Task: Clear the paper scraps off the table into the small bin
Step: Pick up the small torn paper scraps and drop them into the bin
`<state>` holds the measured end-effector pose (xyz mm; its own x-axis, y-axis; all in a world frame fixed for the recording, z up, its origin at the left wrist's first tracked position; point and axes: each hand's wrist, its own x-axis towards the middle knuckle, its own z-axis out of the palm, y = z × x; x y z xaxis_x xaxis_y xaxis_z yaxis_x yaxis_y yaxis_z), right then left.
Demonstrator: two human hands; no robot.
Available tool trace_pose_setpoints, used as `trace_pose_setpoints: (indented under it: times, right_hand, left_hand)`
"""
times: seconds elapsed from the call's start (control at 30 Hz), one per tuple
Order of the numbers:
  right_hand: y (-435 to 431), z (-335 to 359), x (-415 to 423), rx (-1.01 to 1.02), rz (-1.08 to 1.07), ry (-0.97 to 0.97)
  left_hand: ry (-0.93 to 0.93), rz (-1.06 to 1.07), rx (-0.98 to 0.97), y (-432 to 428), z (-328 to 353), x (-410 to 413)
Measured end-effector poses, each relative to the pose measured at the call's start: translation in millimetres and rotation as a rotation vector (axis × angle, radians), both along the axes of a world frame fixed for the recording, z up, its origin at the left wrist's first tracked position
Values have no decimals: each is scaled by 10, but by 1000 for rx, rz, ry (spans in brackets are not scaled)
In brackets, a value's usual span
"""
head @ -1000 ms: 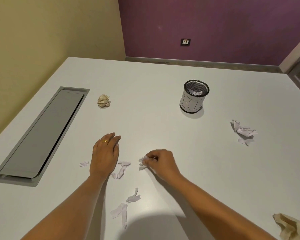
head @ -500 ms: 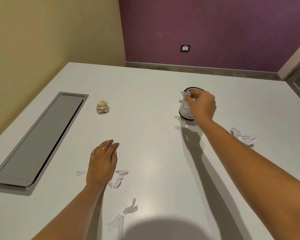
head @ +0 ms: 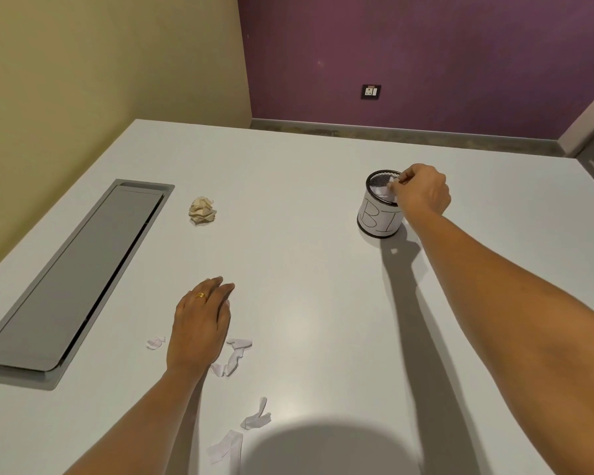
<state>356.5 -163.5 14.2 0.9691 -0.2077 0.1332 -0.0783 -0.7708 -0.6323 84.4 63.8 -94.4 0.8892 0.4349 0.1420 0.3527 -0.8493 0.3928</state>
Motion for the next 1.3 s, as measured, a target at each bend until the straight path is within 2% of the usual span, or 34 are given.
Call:
trace_pose_setpoints:
  times: [0.13,0.4,0.57,0.7,0.8,0.97,1.1,1.3]
  right_hand:
    - [-38,-43,0,89,15,15]
    - [100,-81,-270,274,92,-87]
    - [463,-231,-859,431,385,8]
    - [729,-440,-1509,445,650,229]
    - [861,-567,-1946,368,834,336]
    - [931,-729,-2367,68,1076,286]
    - [946,-810,-2518,-54,1123,241]
    - [920,-869,-2555,-84,1134,193]
  left_hand:
    - [4,-1,0,0,-6,-1]
    - [-6,-3,-20,2,-6,0]
    - [-1,-1,-18,-5,0,-4]
    - [-7,-10,-10,3,-6,0]
    - [-2,-6,4,7,-18,-6]
    - [5,-1,-9,15,-33,1]
    - [6,-3,-7,15,-35,-1]
    - [-10,-11,1,21,-42,-3]
